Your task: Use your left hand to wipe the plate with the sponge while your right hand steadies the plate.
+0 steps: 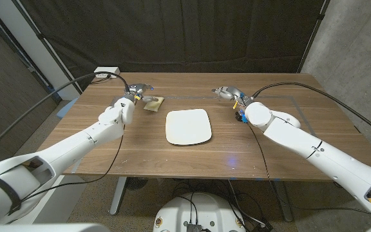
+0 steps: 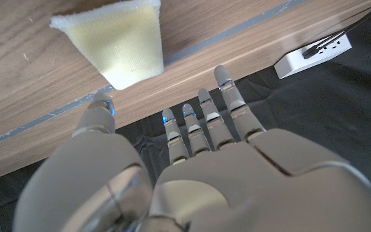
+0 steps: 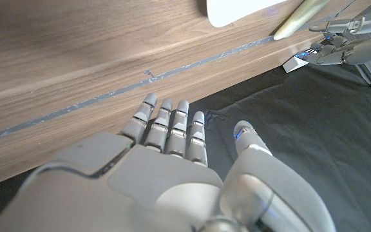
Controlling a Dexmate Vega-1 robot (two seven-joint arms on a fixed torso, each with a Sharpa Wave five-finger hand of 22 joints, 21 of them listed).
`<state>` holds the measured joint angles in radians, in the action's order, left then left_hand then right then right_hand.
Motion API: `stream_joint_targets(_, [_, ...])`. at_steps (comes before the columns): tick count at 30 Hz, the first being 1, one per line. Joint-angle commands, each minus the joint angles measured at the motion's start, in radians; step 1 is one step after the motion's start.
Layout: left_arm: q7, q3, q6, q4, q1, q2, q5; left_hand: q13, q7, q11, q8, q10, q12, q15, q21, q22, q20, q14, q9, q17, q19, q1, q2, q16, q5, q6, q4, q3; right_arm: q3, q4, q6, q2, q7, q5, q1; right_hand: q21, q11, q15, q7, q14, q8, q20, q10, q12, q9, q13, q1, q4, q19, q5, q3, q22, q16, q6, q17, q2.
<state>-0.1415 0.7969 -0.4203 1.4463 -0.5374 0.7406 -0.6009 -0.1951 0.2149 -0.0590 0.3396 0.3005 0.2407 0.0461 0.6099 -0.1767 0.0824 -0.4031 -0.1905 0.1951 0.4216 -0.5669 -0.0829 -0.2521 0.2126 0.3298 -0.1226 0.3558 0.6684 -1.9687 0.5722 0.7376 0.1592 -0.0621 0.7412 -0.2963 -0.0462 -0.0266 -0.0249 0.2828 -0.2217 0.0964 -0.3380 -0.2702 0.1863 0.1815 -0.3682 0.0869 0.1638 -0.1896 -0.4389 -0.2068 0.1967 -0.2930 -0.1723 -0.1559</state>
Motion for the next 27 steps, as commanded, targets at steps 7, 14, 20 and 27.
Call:
stream_joint_targets(7, [0.043, 0.042, 0.056, -0.070, 0.046, -0.042, 0.039, 0.000, 0.004, -0.021, -0.028, 0.010, -0.008, 0.022, -0.014, 0.000, 0.004, 0.006, 0.000, 0.003, 0.007, -0.001, -0.001, 0.011, 0.004, -0.031, 0.005, -0.010, 0.001, -0.009, 0.016, 0.002, 0.001, 0.006, 0.006, -0.001, -0.002, -0.004, 0.000, 0.005, 0.004, 0.001, -0.007, 0.006, 0.002, 0.003, -0.006, 0.005, 0.000, 0.002, -0.001, -0.004, -0.005, -0.008, -0.004, 0.011])
stream_joint_targets(14, [0.052, 0.057, 0.055, -0.071, 0.055, -0.044, 0.031, 0.000, 0.000, -0.020, -0.027, 0.047, -0.003, 0.024, -0.018, 0.000, -0.006, -0.016, 0.000, 0.002, 0.021, -0.004, 0.000, 0.009, 0.005, -0.006, 0.007, -0.013, 0.003, -0.007, 0.020, 0.000, 0.003, 0.006, 0.006, 0.000, -0.001, -0.004, -0.001, 0.004, 0.006, -0.001, -0.008, 0.007, 0.002, 0.003, -0.005, 0.004, -0.001, 0.003, -0.001, -0.004, -0.006, -0.008, -0.005, 0.012])
stream_joint_targets(20, [0.055, 0.078, 0.028, -0.065, 0.060, -0.043, -0.008, 0.000, 0.000, -0.027, -0.023, 0.073, -0.002, 0.036, -0.015, 0.000, -0.014, -0.045, 0.000, 0.000, 0.053, -0.013, 0.002, 0.005, 0.006, 0.027, 0.006, -0.012, -0.001, -0.008, 0.016, 0.000, 0.007, 0.003, 0.012, 0.000, -0.002, -0.003, -0.001, 0.004, 0.007, -0.002, -0.008, 0.009, 0.002, 0.003, -0.004, 0.004, -0.002, 0.003, -0.001, -0.004, -0.007, -0.010, -0.005, 0.012])
stream_joint_targets(27, [0.076, 0.106, -0.006, -0.051, 0.061, -0.039, -0.055, 0.000, 0.000, -0.033, -0.034, 0.058, -0.014, 0.034, -0.022, 0.000, -0.017, -0.039, 0.000, -0.001, 0.050, -0.027, 0.008, 0.013, 0.007, 0.016, 0.003, -0.007, -0.005, -0.007, 0.018, -0.003, 0.013, -0.003, 0.018, 0.001, 0.000, -0.004, 0.000, 0.004, 0.007, -0.002, -0.012, 0.009, 0.002, 0.003, -0.003, 0.003, -0.002, 0.004, 0.000, -0.004, -0.007, -0.013, -0.006, 0.011])
